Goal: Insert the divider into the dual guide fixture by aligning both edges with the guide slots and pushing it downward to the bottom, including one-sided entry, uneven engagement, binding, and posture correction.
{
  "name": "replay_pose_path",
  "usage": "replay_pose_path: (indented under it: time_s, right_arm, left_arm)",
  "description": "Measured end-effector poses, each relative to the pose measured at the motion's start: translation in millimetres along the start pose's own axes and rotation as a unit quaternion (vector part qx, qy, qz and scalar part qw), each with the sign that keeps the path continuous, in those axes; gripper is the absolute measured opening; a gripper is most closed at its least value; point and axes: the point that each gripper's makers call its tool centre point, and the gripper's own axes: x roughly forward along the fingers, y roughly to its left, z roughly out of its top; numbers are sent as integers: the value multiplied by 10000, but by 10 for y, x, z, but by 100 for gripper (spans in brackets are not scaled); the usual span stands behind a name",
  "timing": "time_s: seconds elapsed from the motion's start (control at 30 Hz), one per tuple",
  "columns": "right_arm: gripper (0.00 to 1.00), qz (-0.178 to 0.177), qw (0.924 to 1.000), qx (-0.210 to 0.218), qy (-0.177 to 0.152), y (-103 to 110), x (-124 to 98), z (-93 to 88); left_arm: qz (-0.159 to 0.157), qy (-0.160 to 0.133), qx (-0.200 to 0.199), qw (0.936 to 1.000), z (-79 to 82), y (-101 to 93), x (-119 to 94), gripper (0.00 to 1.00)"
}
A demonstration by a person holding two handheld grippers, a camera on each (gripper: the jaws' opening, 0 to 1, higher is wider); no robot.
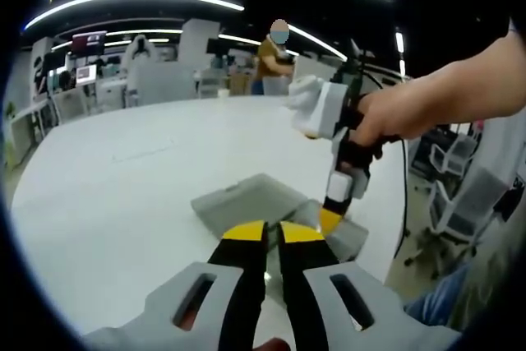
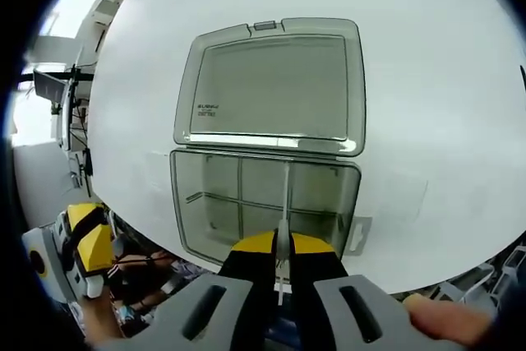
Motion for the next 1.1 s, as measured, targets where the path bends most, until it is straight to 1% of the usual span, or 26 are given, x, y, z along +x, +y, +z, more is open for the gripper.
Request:
replay_pose_path:
  time_s: [0.17, 0.3, 0.43, 0.5, 0.57, 0.6, 0.67, 0.73, 0.77, 0.83, 0.87, 1.03, 1.07, 1.1]
  right_arm:
    - [0, 15, 10000, 2, 40, 19, -40, -14]
    - [0, -4, 10000, -5, 69, 6, -21, 26]
    - [0, 3, 10000, 9, 90, 12, -28, 6]
    - [0, 74, 9999, 43, 96, 53, -33, -16]
    - [0, 24, 9999, -1, 105, 49, -16, 7]
    - [0, -87, 9999, -72, 118, 15, 4, 14]
    - [0, 33, 9999, -15, 103, 42, 24, 40]
    - [0, -29, 9999, -59, 117, 10, 25, 55]
    - [0, 24, 9999, -20, 125, 19, 23, 61]
    - [0, -22, 9999, -47, 138, -16, 30, 95]
    - [0, 20, 9999, -19, 134, 1, 32, 93]
    - [0, -24, 9999, -55, 129, 2, 23, 66]
    - [0, 27, 9999, -14, 127, 18, 21, 63]
    - [0, -33, 9999, -65, 131, 3, 17, 56]
  left_arm:
    - [-7, -3, 1, 10000, 5, 16, 9, 2]
    - [-7, -13, 7, 10000, 15, 29, 13, 2]
    - [-4, -13, 3, 10000, 13, 42, 15, 2]
    - [-3, -9, -2, 10000, 10, 45, 17, 2]
    - [-14, -9, -10, 10000, 12, 42, 21, 2]
    - [-10, -9, 1, 10000, 17, 41, 21, 2]
    - [-14, -22, -1, 10000, 27, 44, 20, 2]
    - [-2, -26, -7, 10000, 26, 61, 16, 2]
    - [0, -21, -11, 10000, 22, 67, 15, 2]
    - [11, -20, -19, 10000, 17, 77, 11, 2]
    - [12, -20, -21, 10000, 15, 78, 11, 2]
    - [1, -18, -18, 10000, 15, 67, 23, 2]
    - [-5, -20, -18, 10000, 21, 61, 23, 2]
    - [-4, -26, -11, 10000, 27, 57, 24, 2]
